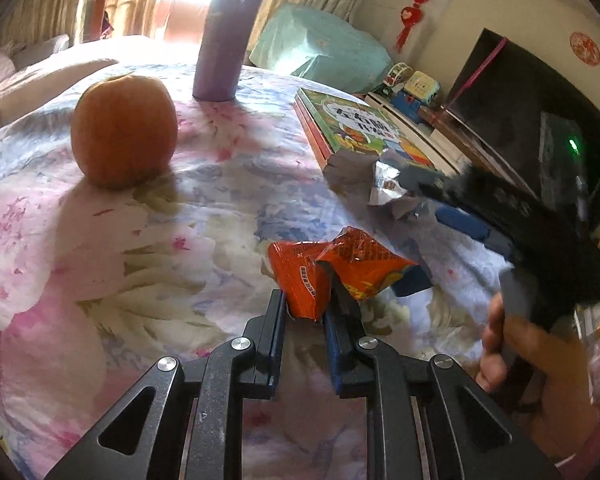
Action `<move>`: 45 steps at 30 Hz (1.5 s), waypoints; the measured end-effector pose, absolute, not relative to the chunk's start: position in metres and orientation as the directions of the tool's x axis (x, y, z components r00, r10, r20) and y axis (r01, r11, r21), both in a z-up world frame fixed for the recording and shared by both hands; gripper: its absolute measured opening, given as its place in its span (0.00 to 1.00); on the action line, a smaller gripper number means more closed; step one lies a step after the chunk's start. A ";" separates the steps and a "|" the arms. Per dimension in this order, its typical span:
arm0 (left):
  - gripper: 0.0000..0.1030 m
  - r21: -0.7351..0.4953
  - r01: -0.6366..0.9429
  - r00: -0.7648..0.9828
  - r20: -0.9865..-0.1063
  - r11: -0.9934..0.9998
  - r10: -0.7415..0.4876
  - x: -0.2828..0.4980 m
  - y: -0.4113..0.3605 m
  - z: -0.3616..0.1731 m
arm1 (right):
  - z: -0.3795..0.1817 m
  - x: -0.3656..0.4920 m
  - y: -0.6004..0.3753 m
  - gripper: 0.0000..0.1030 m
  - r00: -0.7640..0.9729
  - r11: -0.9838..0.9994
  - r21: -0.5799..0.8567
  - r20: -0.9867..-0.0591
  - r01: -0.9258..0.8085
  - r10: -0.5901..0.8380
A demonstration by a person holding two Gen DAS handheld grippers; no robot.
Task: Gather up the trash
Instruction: 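Grasp the orange snack bag with the left gripper while the right gripper grasps the foil wrapper, then carry the orange snack bag and foil wrapper in both grippers over the trash bin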
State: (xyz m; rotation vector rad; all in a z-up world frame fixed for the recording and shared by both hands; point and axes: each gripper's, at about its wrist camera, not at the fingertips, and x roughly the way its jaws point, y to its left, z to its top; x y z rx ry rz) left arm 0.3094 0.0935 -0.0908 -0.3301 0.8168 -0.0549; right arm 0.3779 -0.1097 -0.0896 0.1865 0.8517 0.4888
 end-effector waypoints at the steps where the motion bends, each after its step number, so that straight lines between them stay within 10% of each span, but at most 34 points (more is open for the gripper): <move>1: 0.17 -0.305 -0.072 0.689 -0.704 0.949 -0.174 0.310 0.092 -0.091 | -0.092 0.381 -0.109 0.87 0.554 0.876 0.351 -0.679 -0.332 0.482; 8: 0.17 -0.323 -0.072 0.686 -0.703 0.944 -0.188 0.308 0.092 -0.092 | -0.100 0.384 -0.104 0.35 0.529 0.875 0.351 -0.699 -0.333 0.482; 12: 0.17 -0.309 -0.065 0.698 -0.694 0.949 -0.178 0.304 0.090 -0.090 | -0.092 0.372 -0.109 0.22 0.555 0.878 0.340 -0.682 -0.337 0.477; 45: 0.15 -0.220 0.184 0.655 -0.699 0.958 -0.287 0.231 -0.067 -0.045 | -0.053 0.195 -0.275 0.21 0.679 0.896 0.400 -0.604 -0.194 0.417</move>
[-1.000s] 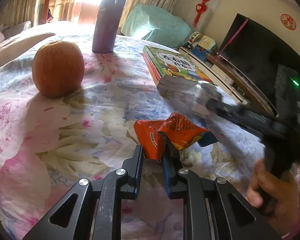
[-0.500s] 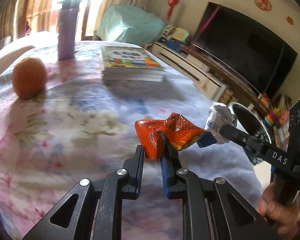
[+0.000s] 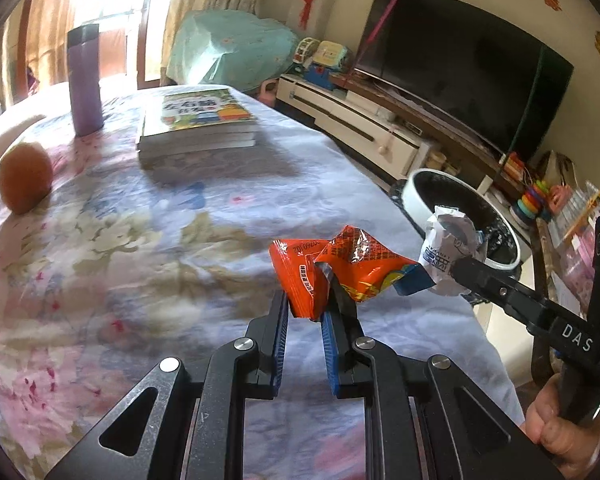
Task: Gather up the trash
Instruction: 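Carry the orange snack bag and foil wrapper in both grippers over the trash bin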
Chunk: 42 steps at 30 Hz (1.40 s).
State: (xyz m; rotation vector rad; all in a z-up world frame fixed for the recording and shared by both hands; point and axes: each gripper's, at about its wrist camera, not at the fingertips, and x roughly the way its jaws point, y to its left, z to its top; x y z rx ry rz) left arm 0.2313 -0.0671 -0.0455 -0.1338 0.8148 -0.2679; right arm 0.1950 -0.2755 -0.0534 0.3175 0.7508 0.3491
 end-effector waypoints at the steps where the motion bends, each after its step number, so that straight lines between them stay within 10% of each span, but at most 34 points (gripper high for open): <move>1: 0.15 -0.219 0.190 0.653 -0.699 0.957 -0.290 0.230 -0.072 -0.045 | -0.053 0.194 -0.279 0.21 0.682 0.896 0.402 -0.602 -0.190 0.415; 42: 0.15 -0.164 0.340 0.627 -0.695 0.926 -0.353 0.249 -0.165 -0.026 | -0.043 0.167 -0.376 0.21 0.774 0.914 0.405 -0.574 -0.016 0.268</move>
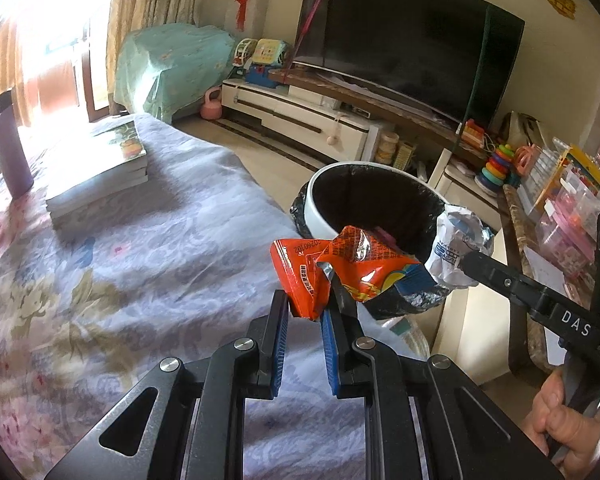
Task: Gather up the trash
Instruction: 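Carry the orange snack bag and foil wrapper in both grippers over the trash bin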
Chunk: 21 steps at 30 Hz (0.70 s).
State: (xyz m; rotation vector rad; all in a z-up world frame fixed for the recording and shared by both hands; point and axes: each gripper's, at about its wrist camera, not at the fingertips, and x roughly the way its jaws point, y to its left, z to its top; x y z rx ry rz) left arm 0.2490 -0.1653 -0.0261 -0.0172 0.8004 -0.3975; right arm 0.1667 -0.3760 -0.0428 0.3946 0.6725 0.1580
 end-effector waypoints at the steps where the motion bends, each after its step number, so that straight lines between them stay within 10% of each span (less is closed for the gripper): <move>1: 0.15 -0.163 0.343 0.628 -0.693 0.925 -0.354 0.250 -0.167 -0.025 | -0.043 0.167 -0.378 0.21 0.774 0.914 0.405 -0.574 -0.013 0.266; 21: 0.15 -0.141 0.368 0.629 -0.690 0.919 -0.358 0.270 -0.193 -0.020 | -0.034 0.178 -0.393 0.21 0.788 0.922 0.387 -0.565 -0.010 0.246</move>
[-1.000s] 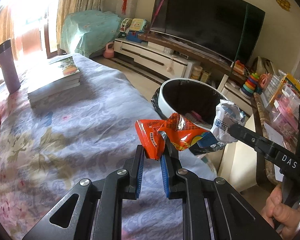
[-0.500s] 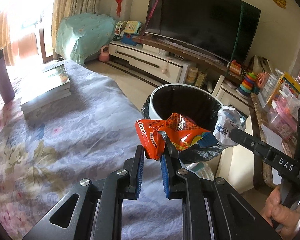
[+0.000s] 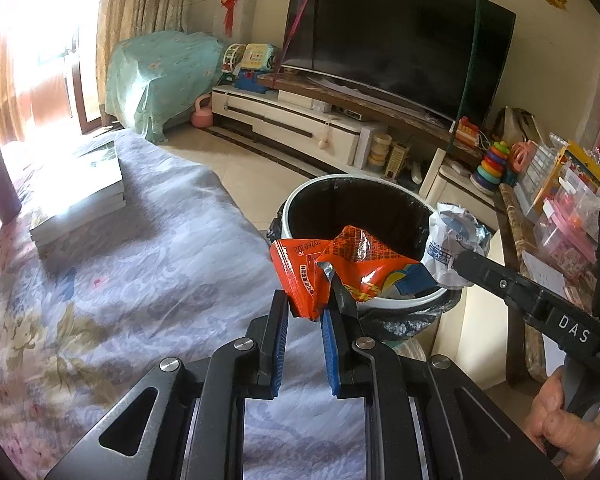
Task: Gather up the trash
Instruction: 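Carry the orange snack bag and foil wrapper in both grippers over the trash bin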
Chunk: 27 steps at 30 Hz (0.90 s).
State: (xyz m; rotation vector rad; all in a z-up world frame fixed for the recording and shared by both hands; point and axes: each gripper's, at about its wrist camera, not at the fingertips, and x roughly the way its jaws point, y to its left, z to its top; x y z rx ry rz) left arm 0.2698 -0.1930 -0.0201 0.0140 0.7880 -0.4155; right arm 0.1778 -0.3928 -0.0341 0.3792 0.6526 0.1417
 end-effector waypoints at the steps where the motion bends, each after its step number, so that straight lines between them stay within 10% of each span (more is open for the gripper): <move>1: 0.15 -0.140 0.370 0.628 -0.691 0.919 -0.358 0.271 -0.194 -0.020 | -0.033 0.179 -0.394 0.21 0.789 0.922 0.387 -0.563 -0.011 0.246; 27: 0.15 -0.125 0.386 0.614 -0.705 0.914 -0.355 0.308 -0.220 -0.028 | -0.038 0.206 -0.414 0.22 0.770 0.932 0.361 -0.601 0.025 0.212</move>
